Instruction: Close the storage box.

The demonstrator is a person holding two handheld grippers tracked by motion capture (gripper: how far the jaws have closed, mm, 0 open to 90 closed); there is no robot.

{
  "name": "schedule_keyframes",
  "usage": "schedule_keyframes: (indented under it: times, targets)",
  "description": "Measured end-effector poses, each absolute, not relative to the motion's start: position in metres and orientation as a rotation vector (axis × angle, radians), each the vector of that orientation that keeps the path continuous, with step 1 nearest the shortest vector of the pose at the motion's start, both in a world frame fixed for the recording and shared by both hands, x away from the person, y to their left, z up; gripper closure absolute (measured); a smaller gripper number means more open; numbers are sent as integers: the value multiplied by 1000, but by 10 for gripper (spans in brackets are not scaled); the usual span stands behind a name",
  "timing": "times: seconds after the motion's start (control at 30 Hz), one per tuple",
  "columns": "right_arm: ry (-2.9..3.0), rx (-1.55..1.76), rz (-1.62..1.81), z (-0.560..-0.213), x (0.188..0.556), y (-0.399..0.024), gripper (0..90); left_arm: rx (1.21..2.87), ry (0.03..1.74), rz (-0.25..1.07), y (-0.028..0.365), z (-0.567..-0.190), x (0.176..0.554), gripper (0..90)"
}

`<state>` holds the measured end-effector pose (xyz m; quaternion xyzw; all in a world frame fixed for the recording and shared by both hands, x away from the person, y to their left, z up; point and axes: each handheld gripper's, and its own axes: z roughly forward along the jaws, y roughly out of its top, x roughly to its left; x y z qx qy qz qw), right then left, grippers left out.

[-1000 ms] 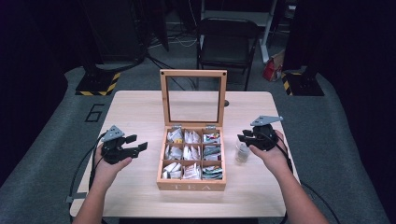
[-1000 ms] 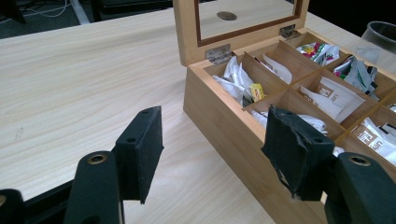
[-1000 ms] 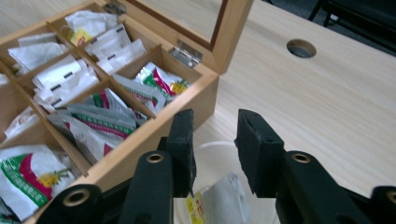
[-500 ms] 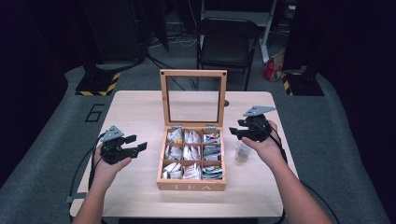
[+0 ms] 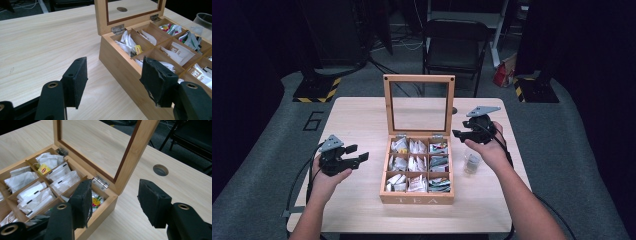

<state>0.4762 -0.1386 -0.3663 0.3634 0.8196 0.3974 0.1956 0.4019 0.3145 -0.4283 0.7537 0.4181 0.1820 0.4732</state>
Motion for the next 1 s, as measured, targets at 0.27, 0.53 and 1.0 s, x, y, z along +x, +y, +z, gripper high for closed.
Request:
schedule_keyframes:
  times: [0.27, 0.53, 1.0]
  targets:
    - [2290, 1039, 1147, -362, 494, -139, 439, 1848, 1020, 444, 315, -428, 402, 375]
    - [2289, 1018, 1160, -364, 506, -136, 431, 1835, 1023, 434, 315, -429, 402, 374]
    - [2284, 1091, 1163, -376, 526, -137, 423, 1851, 1026, 429, 315, -431, 403, 373]
